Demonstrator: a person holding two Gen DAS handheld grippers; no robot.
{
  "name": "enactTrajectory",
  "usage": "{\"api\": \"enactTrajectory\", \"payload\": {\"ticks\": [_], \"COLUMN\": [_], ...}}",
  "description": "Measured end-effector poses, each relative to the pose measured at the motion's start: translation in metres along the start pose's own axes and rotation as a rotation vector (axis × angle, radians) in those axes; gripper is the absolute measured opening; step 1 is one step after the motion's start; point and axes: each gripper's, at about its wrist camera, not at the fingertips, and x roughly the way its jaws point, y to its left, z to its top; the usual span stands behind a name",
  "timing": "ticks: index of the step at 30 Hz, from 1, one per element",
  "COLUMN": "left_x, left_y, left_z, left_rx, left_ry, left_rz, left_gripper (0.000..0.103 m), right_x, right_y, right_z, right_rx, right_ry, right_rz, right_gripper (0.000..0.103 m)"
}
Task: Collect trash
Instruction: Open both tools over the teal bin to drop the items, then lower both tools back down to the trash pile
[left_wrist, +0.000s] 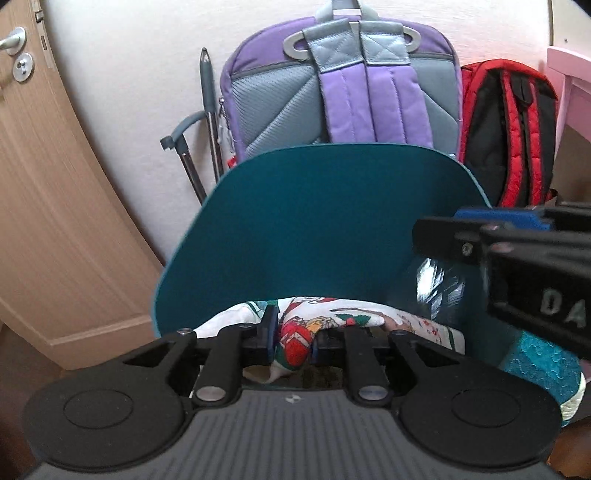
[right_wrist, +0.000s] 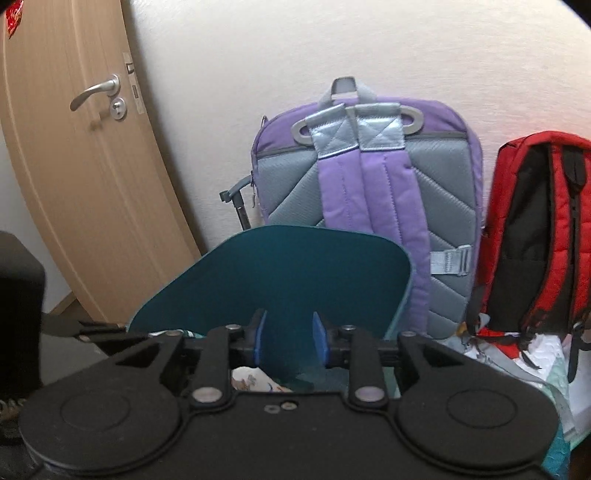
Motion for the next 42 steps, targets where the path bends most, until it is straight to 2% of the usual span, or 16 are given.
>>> {"api": "enactTrajectory", "payload": {"ticks": [3, 5, 6, 7, 8, 12, 17, 26, 30, 35, 40, 42], "left_x": [-0.005, -0.011, -0.012, -0.016, -0.021, -0.041, -0.071, -0.136, -0.163, -0.187, -0.192, -0.187], "left_y": [-0.005, -0.008, -0.009, -0.01, -0.011, -0.014, -0.019, -0.017, -0.018, -0.021, -0.029, -0.032], "left_z": [-0.003, -0.005, -0.005, -0.005, -0.006, -0.008, -0.015, -0.045, -0.064, -0.096, -0.133, -0.147], "left_rx": [0.007, -0.005, -0.012, -0.02, -0.027, -0.045, -0.055, -0.094, -0.102, -0.13, -0.131, -0.138], "left_ry": [-0.005, -0.012, -0.013, -0.023, -0.037, -0.063, -0.083, -0.107, -0.112, -0.103, -0.087, -0.081], "left_rz": [0.004, -0.017, -0.023, -0.025, -0.021, -0.036, -0.049, -0.089, -0.108, -0.164, -0.217, -0.242], "left_gripper": [0.023, 0.046, 0.053, 0.074, 0.084, 0.084, 0.084, 0.084, 0.084, 0.09, 0.091, 0.099], "right_x": [-0.015, -0.025, -0.031, -0.037, -0.044, -0.07, -0.103, -0.167, -0.193, -0.219, -0.227, -0.227], "right_y": [0.0, -0.001, -0.001, -0.001, 0.0, 0.001, 0.005, 0.016, 0.021, 0.024, 0.02, 0.016], "right_z": [0.001, 0.001, 0.002, 0.002, 0.002, 0.002, -0.002, -0.026, -0.042, -0.07, -0.105, -0.12], "right_rx": [-0.005, -0.004, -0.002, -0.003, -0.006, -0.012, -0.024, -0.04, -0.045, -0.054, -0.063, -0.058], "right_ry": [-0.013, -0.024, -0.029, -0.034, -0.039, -0.053, -0.068, -0.079, -0.071, -0.047, 0.003, 0.024], "right_rz": [-0.001, 0.001, 0.0, -0.003, -0.003, -0.012, -0.041, -0.057, -0.061, -0.054, -0.05, -0.051], "right_gripper": [0.033, 0.034, 0.034, 0.035, 0.035, 0.036, 0.044, 0.05, 0.051, 0.051, 0.052, 0.052]}}
